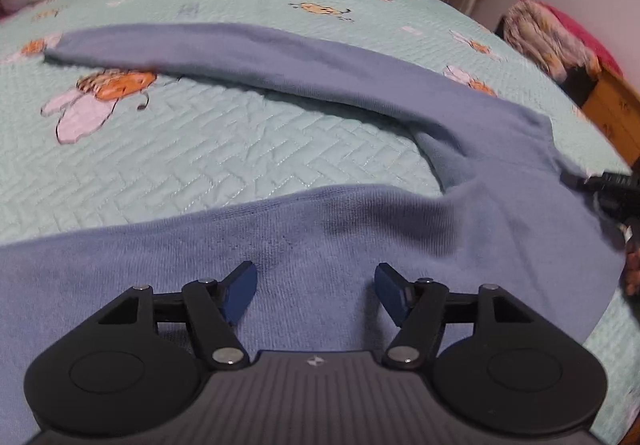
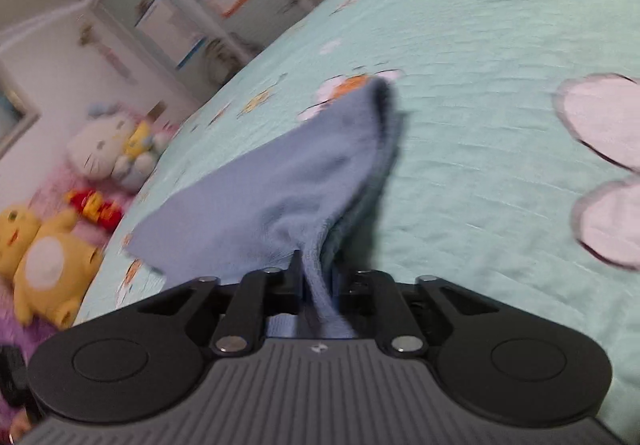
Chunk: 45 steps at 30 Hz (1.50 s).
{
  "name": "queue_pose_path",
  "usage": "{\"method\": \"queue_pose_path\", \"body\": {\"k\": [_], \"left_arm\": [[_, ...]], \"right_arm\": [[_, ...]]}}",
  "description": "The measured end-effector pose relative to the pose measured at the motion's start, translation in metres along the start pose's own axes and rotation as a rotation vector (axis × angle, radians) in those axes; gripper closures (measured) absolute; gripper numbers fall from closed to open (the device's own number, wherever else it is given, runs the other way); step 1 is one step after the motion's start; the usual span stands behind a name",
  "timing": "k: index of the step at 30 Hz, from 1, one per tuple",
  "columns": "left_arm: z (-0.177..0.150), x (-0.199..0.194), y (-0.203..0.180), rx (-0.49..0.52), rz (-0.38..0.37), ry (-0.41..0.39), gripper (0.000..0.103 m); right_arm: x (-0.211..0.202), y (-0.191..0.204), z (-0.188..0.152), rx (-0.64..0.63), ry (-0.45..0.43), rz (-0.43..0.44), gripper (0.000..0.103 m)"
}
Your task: Fold clothes
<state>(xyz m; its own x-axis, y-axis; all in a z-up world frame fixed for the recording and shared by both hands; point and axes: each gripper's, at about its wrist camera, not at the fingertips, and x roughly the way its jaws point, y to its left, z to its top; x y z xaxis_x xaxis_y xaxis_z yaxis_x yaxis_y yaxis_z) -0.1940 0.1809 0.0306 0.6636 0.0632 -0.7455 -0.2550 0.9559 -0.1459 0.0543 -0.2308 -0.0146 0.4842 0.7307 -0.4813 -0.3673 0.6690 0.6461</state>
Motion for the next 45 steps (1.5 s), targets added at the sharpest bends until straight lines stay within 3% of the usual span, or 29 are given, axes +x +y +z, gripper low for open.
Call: {"method": "queue_pose_path", "body": {"k": [4, 9, 12, 14, 16, 18, 21, 25, 29, 30, 31, 32, 35, 39, 42, 45], "left_arm": [[-0.002, 0.0, -0.001, 0.026, 0.025, 0.004, 0.034], [-0.003, -0.001, -0.002, 0.036, 0.037, 0.004, 0.033], [-0.002, -0.007, 0.005, -0.012, 0.027, 0.003, 0.034], [-0.004, -0.015, 0.015, -0.064, 0.015, -0.001, 0.034], [-0.007, -0.025, 0.028, -0.128, 0.005, -0.01, 0.034], [-0.011, -0.036, 0.042, -0.187, 0.001, -0.017, 0.035], [-0.018, -0.049, 0.061, -0.245, 0.02, -0.018, 0.035], [-0.03, -0.059, 0.077, -0.271, 0.046, -0.006, 0.035], [-0.036, -0.062, 0.082, -0.247, 0.052, -0.003, 0.033], [-0.037, -0.06, 0.083, -0.239, 0.054, 0.001, 0.033], [-0.039, -0.058, 0.083, -0.225, 0.058, 0.004, 0.033], [-0.039, -0.057, 0.082, -0.204, 0.068, 0.007, 0.035], [-0.04, -0.058, 0.082, -0.175, 0.104, 0.017, 0.049], [-0.042, -0.065, 0.1, -0.239, 0.072, 0.008, 0.06], [-0.049, -0.081, 0.121, -0.363, 0.031, -0.041, 0.06], [-0.059, -0.101, 0.141, -0.44, 0.06, -0.088, 0.055]], "right_arm": [[-0.014, -0.008, -0.01, 0.024, -0.07, -0.065, 0.093], [-0.007, -0.015, -0.012, 0.067, -0.088, -0.059, 0.094], [-0.013, -0.016, -0.01, 0.113, -0.097, -0.028, 0.089], [-0.023, -0.014, -0.011, 0.141, -0.11, -0.033, 0.08], [-0.042, -0.011, -0.016, 0.17, -0.132, -0.044, 0.057], [-0.066, -0.007, -0.029, 0.177, -0.146, -0.051, 0.043], [-0.092, -0.003, -0.053, 0.188, -0.132, -0.063, 0.038], [-0.101, -0.002, -0.076, 0.218, -0.157, -0.067, 0.038], [-0.085, 0.007, -0.074, 0.187, -0.157, -0.091, 0.036], [-0.082, 0.01, -0.073, 0.18, -0.153, -0.091, 0.043], [-0.08, 0.011, -0.072, 0.179, -0.148, -0.107, 0.077], [-0.079, 0.011, -0.073, 0.181, -0.141, -0.135, 0.098], [-0.083, 0.01, -0.077, 0.185, -0.151, -0.2, 0.096], [-0.08, 0.0, -0.08, 0.244, -0.174, -0.18, 0.096], [-0.086, 0.007, -0.085, 0.259, -0.204, -0.2, 0.09], [-0.094, 0.028, -0.094, 0.219, -0.255, -0.281, 0.081]]}}
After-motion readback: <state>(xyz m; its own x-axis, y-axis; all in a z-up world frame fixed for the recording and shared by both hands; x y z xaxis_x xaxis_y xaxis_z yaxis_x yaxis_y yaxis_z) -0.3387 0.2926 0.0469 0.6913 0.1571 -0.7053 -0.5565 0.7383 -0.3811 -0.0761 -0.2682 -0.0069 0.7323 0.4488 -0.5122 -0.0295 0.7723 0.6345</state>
